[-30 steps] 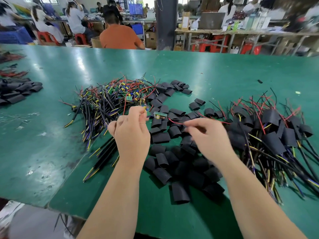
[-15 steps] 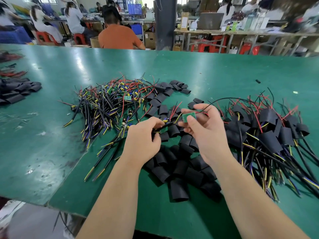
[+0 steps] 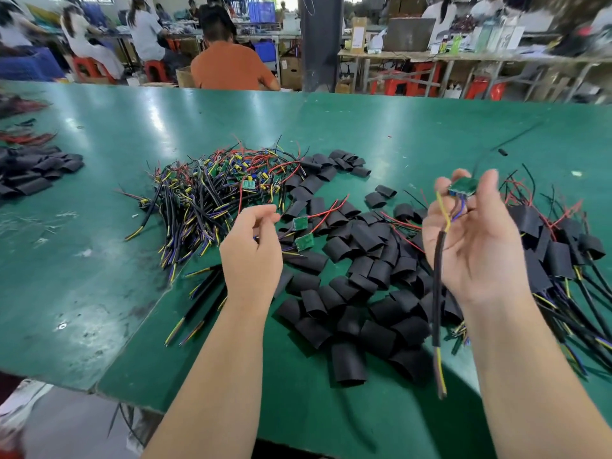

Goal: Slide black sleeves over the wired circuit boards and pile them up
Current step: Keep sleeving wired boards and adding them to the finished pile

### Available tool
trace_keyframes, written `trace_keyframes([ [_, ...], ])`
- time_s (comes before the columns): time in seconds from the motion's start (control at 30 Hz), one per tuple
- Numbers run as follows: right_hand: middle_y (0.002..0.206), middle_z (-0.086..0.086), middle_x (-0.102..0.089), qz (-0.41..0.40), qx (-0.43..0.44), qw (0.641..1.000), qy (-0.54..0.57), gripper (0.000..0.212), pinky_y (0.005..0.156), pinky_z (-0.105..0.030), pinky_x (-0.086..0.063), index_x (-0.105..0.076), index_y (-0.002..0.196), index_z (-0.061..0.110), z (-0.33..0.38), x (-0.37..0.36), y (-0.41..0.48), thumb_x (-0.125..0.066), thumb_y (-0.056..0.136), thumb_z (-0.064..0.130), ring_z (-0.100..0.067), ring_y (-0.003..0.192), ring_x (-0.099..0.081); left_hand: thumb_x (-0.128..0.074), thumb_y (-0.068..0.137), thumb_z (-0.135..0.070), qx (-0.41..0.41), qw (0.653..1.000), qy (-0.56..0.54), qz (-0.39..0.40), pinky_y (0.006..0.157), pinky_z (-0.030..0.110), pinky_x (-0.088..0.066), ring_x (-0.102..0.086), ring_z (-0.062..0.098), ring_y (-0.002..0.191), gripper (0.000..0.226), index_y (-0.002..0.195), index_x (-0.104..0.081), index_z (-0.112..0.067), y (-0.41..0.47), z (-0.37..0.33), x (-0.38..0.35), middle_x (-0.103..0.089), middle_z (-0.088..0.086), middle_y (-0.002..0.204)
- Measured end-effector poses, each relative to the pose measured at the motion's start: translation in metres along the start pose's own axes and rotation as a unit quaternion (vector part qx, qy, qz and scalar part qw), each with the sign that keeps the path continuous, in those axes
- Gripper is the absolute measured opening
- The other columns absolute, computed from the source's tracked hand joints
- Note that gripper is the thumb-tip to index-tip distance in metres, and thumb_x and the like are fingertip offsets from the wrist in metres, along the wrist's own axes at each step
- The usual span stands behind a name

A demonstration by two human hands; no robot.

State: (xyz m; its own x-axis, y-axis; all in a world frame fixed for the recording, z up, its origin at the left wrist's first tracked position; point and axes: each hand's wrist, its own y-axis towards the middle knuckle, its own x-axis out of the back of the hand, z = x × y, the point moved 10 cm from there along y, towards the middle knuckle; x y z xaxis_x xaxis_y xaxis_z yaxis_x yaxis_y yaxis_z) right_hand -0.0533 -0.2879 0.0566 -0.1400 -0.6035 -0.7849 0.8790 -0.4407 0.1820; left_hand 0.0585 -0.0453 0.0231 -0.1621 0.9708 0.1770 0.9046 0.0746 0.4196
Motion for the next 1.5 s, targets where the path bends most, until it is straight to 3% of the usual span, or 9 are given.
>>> trace_keyframes([
  [0.27, 0.065, -0.002, -0.068, -0.064, 0.022, 0.964, -0.257, 0.023, 0.049, -0.019, -0.051, -0.050, 0.082, 0.008, -0.032, 0.006, 0.000, -0.071, 0.079, 0.015, -0.017, 0.058, -0.070, -0.048, 0.085, -0.054, -0.012, 0.966, -0.131, 0.221, 0.065, 0.033, -0.056, -0.068, 0.021, 0.066, 0.051, 0.081, -0.076, -0.011, -0.033, -0.026, -0.053, -0.073, 0.002, 0.070],
  [0.4, 0.060, -0.003, -0.067, -0.096, 0.006, 0.923, -0.372, 0.030, 0.054, -0.028, -0.055, -0.049, 0.077, 0.007, -0.046, 0.019, 0.001, -0.078, 0.078, 0.015, -0.023, 0.060, -0.071, -0.074, 0.080, -0.037, -0.088, 0.960, -0.014, 0.264, 0.057, 0.020, -0.047, -0.062, 0.007, 0.058, 0.014, 0.085, -0.078, -0.025, -0.041, -0.034, -0.067, -0.070, -0.011, 0.066],
  [0.5, 0.075, -0.012, -0.069, -0.083, 0.035, 0.894, -0.439, 0.025, 0.060, -0.035, -0.058, -0.056, 0.078, 0.010, -0.045, 0.015, 0.000, -0.079, 0.077, 0.021, -0.029, 0.072, -0.072, -0.076, 0.080, -0.027, -0.067, 0.953, -0.040, 0.292, 0.056, 0.015, -0.045, -0.055, 0.003, 0.055, 0.011, 0.086, -0.076, -0.035, -0.040, -0.028, -0.071, -0.069, -0.007, 0.066],
  [0.63, 0.088, 0.001, -0.071, -0.020, 0.044, 0.886, -0.461, 0.013, 0.082, -0.042, -0.057, -0.060, 0.097, 0.022, -0.051, 0.000, 0.001, -0.069, 0.087, 0.020, -0.020, 0.088, -0.070, -0.068, 0.086, -0.008, 0.094, 0.952, -0.111, 0.267, 0.056, 0.024, -0.055, -0.067, 0.010, 0.062, 0.011, 0.085, -0.074, -0.018, -0.035, 0.001, -0.072, -0.072, -0.001, 0.066],
  [0.8, 0.104, -0.006, -0.066, -0.074, 0.193, 0.878, -0.431, 0.065, 0.089, -0.041, -0.053, -0.027, 0.131, 0.041, -0.009, -0.002, -0.010, -0.057, 0.088, 0.002, -0.024, 0.090, -0.069, -0.061, 0.091, -0.002, 0.228, 0.932, -0.215, 0.179, 0.056, 0.023, -0.055, -0.068, 0.014, 0.060, 0.018, 0.076, -0.069, -0.009, -0.026, 0.029, -0.059, -0.069, 0.000, 0.061],
  [0.93, 0.092, -0.004, -0.065, -0.154, 0.200, 0.854, -0.454, 0.045, 0.088, -0.042, -0.054, -0.041, 0.111, 0.032, 0.006, 0.021, -0.009, -0.044, 0.084, -0.004, -0.018, 0.083, -0.070, -0.057, 0.093, -0.002, 0.291, 0.913, -0.250, 0.137, 0.052, 0.020, -0.054, -0.062, 0.008, 0.051, 0.020, 0.077, -0.068, -0.006, -0.024, 0.044, -0.053, -0.066, 0.000, 0.058],
  [1.07, 0.089, 0.010, -0.066, -0.108, 0.116, 0.719, -0.676, 0.026, 0.079, -0.017, -0.045, -0.061, 0.091, 0.027, -0.020, 0.022, 0.006, -0.053, 0.084, 0.003, -0.007, 0.081, -0.061, -0.051, 0.096, -0.004, 0.295, 0.921, -0.199, 0.158, 0.041, 0.016, -0.042, -0.046, 0.004, 0.043, 0.019, 0.085, -0.066, -0.007, -0.026, 0.048, -0.056, -0.058, 0.003, 0.071],
  [1.23, 0.135, -0.008, -0.053, 0.063, 0.002, 0.508, -0.859, 0.045, 0.104, -0.036, -0.033, -0.047, 0.139, 0.018, -0.083, 0.023, 0.016, -0.057, 0.096, 0.027, -0.030, 0.123, -0.044, -0.048, 0.098, -0.008, 0.259, 0.932, -0.174, 0.185, 0.036, 0.016, -0.024, -0.029, 0.006, 0.042, 0.021, 0.086, -0.065, -0.007, -0.026, 0.042, -0.058, -0.048, 0.006, 0.073],
  [1.5, 0.106, -0.008, -0.064, 0.002, 0.004, 0.529, -0.848, 0.029, 0.090, -0.034, -0.042, -0.063, 0.104, 0.010, -0.063, 0.027, 0.018, -0.072, 0.085, 0.029, -0.028, 0.103, -0.054, -0.056, 0.096, -0.015, 0.205, 0.939, -0.189, 0.200, 0.038, 0.016, -0.022, -0.024, 0.006, 0.041, 0.020, 0.089, -0.072, -0.024, -0.025, 0.026, -0.059, -0.055, -0.002, 0.064],
])
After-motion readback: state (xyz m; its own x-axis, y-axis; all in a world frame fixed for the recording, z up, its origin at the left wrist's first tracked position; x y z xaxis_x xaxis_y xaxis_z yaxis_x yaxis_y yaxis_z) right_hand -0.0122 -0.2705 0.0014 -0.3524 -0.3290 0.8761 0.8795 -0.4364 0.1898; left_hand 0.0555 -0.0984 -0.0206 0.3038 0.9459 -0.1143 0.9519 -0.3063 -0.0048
